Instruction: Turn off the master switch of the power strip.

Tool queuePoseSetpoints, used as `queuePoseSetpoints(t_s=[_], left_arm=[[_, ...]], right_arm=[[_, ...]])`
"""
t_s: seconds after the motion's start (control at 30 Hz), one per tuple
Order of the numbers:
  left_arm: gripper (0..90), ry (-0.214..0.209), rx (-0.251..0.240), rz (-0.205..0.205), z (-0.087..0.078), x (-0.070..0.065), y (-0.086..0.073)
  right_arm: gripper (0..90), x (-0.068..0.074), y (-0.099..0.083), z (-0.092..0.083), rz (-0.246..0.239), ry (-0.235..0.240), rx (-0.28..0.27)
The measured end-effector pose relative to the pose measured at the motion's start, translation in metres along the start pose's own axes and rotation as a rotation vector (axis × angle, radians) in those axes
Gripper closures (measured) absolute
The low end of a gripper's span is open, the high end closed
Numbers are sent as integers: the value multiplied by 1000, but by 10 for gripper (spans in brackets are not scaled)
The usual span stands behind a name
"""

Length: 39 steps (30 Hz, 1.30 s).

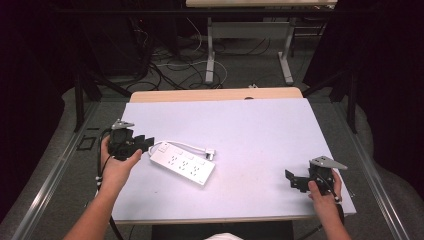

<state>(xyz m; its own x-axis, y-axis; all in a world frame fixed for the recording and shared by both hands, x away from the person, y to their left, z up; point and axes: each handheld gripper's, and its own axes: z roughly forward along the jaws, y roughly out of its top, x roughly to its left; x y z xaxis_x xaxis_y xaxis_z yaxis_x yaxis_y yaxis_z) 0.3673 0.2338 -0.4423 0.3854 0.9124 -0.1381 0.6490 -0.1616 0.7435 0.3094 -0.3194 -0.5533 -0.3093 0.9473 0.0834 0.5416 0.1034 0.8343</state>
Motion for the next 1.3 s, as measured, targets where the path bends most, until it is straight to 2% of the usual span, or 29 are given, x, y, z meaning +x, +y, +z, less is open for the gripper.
queuePoseSetpoints(t_s=[0.23, 0.63, 1.03, 1.3], left_arm=[[643, 16, 13, 1, 5, -1, 6], [778, 38, 42, 6, 17, -3, 14], [891, 47, 59, -12, 30, 0, 16], [900, 51, 79, -9, 40, -1, 16]], right_arm=[[0, 0, 0, 0, -1, 0, 2], [0, 0, 0, 0, -1, -3, 7], [0, -1, -1, 1, -6, 2, 6], [0, -1, -1, 2, -4, -1, 10]])
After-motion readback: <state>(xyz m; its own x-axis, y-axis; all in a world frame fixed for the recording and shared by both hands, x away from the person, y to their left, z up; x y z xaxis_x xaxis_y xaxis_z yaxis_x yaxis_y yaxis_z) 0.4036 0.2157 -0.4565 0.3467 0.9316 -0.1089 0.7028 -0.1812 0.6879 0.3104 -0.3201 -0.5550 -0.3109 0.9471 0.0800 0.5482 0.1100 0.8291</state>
